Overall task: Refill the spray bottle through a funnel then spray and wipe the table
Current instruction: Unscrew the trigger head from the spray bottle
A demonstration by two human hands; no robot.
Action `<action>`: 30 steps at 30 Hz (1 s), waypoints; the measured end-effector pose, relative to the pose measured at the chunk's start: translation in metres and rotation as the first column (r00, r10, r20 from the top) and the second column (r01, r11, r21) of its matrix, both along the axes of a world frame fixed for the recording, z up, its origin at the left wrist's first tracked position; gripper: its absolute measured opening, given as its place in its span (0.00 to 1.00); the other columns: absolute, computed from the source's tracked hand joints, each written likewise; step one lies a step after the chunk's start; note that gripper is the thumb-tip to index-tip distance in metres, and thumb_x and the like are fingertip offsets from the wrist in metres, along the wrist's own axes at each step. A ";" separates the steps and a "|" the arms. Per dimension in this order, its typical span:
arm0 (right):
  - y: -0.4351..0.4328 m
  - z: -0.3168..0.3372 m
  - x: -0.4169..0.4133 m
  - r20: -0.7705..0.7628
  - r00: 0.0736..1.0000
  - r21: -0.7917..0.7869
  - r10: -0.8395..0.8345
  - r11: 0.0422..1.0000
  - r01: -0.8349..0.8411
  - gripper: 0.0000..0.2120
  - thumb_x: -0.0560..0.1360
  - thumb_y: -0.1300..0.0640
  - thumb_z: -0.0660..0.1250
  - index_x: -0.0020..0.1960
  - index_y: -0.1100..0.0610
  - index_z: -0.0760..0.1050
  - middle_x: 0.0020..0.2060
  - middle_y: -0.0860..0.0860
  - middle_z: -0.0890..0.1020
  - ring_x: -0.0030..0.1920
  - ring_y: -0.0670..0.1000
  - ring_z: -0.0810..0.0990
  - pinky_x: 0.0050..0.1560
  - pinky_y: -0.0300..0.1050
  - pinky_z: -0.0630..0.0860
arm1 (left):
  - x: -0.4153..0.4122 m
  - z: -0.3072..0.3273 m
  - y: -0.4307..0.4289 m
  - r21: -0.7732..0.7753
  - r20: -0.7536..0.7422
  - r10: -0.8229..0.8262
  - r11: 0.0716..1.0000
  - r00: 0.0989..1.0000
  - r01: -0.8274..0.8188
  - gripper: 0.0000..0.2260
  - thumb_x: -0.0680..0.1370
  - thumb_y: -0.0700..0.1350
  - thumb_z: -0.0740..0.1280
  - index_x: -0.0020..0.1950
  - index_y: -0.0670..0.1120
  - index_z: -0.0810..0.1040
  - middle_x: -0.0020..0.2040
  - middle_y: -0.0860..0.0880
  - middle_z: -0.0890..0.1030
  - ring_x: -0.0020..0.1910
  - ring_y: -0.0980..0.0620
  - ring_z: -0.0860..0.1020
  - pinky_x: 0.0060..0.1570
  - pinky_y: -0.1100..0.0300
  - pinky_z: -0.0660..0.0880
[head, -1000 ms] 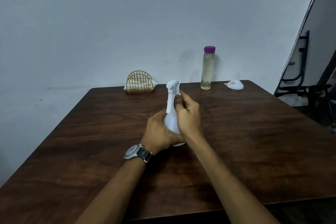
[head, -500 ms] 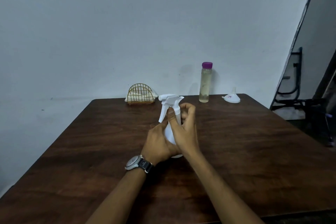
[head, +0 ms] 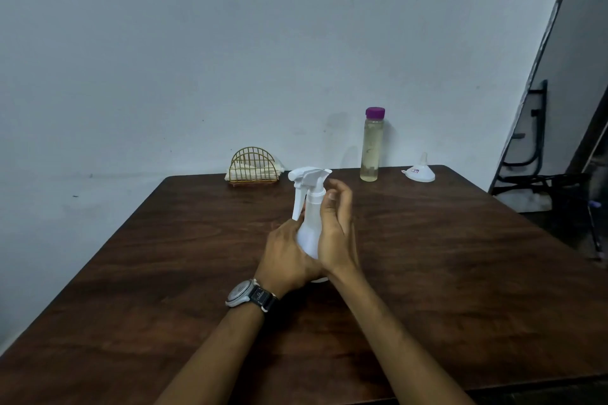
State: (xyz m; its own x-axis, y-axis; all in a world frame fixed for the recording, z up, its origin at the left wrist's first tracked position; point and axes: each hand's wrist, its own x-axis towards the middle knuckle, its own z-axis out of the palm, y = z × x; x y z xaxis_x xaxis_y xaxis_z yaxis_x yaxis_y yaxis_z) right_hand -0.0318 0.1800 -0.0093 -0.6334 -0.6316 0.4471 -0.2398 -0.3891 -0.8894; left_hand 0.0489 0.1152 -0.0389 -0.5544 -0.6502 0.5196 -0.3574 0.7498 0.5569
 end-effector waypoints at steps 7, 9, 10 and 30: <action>-0.005 -0.003 -0.004 -0.030 0.999 0.042 -0.033 0.999 0.034 0.04 0.87 0.52 0.60 0.56 0.43 0.71 0.47 0.41 0.82 0.46 0.30 0.79 0.48 0.33 0.72 | 0.001 -0.004 -0.003 0.055 -0.029 -0.012 0.998 1.000 0.013 0.26 0.63 0.65 0.69 0.54 0.50 0.79 0.40 0.55 0.81 0.39 0.64 0.79 0.36 0.74 0.71; -0.007 -0.004 -0.005 -0.009 0.999 0.043 -0.033 0.999 0.033 0.12 0.86 0.45 0.56 0.59 0.46 0.77 0.49 0.40 0.83 0.50 0.32 0.79 0.54 0.38 0.74 | 0.001 -0.004 -0.003 0.076 -0.049 -0.014 0.997 0.999 0.018 0.25 0.62 0.65 0.69 0.51 0.50 0.79 0.40 0.55 0.81 0.38 0.65 0.78 0.36 0.74 0.70; -0.007 -0.003 -0.003 -0.006 1.000 0.045 -0.020 0.999 0.020 0.18 0.84 0.42 0.54 0.61 0.47 0.78 0.50 0.39 0.84 0.52 0.32 0.80 0.56 0.37 0.75 | 0.001 -0.005 -0.003 0.073 -0.047 -0.015 0.997 0.999 0.018 0.26 0.63 0.66 0.69 0.52 0.50 0.79 0.40 0.54 0.82 0.38 0.64 0.78 0.36 0.74 0.70; -0.002 -0.001 -0.002 0.010 0.999 0.036 -0.036 0.999 0.036 0.15 0.89 0.51 0.51 0.65 0.50 0.76 0.49 0.36 0.82 0.49 0.26 0.79 0.52 0.27 0.72 | -0.002 -0.010 -0.011 0.025 0.027 0.017 1.000 0.999 -0.018 0.27 0.66 0.66 0.69 0.60 0.53 0.77 0.46 0.55 0.82 0.41 0.60 0.79 0.39 0.74 0.69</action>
State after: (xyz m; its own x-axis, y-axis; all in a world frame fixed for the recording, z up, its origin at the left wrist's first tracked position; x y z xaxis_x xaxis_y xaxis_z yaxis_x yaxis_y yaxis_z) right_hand -0.0333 0.1777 -0.0102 -0.6607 -0.6235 0.4181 -0.2438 -0.3485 -0.9050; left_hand 0.0467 0.1042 -0.0485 -0.5564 -0.6727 0.4877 -0.3853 0.7289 0.5659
